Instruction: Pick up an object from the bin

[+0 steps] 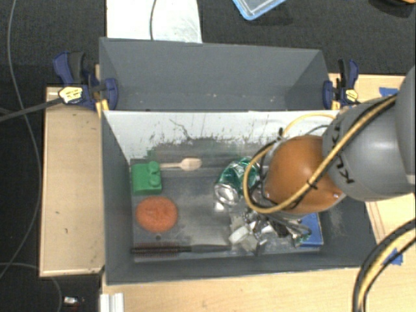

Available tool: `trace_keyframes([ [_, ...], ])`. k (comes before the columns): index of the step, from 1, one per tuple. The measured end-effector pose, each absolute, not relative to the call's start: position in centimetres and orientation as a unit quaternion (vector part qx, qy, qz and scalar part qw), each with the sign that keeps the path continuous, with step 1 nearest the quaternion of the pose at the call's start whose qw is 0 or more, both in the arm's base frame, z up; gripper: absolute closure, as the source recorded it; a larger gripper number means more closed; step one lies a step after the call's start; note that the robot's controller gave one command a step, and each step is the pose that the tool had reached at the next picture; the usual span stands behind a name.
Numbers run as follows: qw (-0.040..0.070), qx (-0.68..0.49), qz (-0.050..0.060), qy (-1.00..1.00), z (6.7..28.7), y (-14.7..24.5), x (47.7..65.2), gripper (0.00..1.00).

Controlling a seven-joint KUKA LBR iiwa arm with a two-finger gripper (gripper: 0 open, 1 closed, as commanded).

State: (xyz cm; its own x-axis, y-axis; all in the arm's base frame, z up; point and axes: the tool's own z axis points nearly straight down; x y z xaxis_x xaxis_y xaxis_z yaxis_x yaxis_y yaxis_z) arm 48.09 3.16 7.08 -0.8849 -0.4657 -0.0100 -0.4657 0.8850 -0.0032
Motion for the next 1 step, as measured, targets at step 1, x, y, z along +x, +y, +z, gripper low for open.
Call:
trace_keyframes([
  [1,0.005,-0.239,0.000,0.971,8.88,3.20,48.01,1.00],
])
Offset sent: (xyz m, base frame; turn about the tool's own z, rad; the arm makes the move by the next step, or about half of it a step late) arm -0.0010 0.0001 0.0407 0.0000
